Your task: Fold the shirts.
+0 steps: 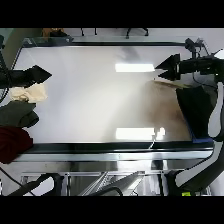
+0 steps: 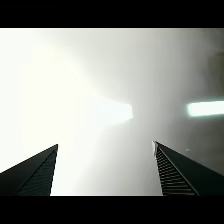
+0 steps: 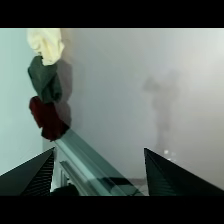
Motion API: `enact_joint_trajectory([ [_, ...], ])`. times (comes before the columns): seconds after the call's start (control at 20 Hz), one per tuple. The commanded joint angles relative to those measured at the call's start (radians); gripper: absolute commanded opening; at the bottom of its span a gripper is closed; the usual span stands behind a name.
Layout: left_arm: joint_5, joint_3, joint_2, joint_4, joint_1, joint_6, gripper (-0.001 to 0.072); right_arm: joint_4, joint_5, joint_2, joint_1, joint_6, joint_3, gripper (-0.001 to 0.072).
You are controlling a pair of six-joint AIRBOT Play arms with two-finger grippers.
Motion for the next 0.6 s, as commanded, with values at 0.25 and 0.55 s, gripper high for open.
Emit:
enact_joint_trajectory([
  [0.25, 0.264, 0.129, -0.346, 0.267, 0.089, 0.048, 0.0664, 0.113, 0.027, -0.137, 0.029, -0.020, 0.000, 0.0602],
  [0.55, 0.107, 0.370, -0.584, 0.452, 0.088, 0.016, 0.0664, -0.285, 0.109, -0.107, 0.103, 0.058, -0.039, 0.0486],
])
